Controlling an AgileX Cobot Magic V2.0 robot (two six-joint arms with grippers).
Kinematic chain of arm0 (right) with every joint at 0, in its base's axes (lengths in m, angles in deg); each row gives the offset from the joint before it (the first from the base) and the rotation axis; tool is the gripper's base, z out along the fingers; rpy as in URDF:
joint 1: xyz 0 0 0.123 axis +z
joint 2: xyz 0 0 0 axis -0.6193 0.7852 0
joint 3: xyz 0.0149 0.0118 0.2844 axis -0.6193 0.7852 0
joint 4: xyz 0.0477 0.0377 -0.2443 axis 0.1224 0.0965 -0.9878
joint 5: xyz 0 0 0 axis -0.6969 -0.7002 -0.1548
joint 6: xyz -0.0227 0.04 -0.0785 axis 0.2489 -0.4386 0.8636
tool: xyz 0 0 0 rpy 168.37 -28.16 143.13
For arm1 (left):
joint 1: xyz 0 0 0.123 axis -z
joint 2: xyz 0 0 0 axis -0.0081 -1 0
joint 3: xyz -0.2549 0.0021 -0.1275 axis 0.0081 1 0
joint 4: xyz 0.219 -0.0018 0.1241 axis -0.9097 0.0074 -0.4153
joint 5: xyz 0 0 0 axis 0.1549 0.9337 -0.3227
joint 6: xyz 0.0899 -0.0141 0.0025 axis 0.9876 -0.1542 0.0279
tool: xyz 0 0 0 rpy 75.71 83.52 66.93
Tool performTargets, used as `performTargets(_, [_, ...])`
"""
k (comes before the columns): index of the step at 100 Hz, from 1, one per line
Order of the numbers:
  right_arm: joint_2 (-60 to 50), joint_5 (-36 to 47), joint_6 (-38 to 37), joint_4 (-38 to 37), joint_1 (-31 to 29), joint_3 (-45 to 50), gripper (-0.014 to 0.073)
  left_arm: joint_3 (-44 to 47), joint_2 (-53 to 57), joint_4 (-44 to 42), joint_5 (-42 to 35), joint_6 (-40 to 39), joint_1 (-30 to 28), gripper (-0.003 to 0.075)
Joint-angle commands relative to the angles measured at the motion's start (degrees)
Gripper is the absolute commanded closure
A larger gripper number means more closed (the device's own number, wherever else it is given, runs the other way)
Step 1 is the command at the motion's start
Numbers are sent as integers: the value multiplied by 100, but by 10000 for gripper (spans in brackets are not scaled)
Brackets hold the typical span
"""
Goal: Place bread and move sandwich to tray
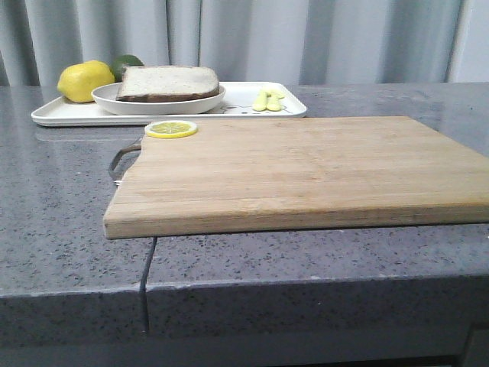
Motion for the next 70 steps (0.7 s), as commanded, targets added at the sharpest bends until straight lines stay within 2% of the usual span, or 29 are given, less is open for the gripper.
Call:
performTargets(1, [-93,55,90,2,-34,19,655,86,178,0,-248,-39,-4,740])
performTargets(8, [-100,-154,90,5,-34,19,655,86,178,0,-248,-39,-4,740])
performTargets(70, [-100,-148,85,8,-40,19,655,86,178,0,-248,-39,-4,740])
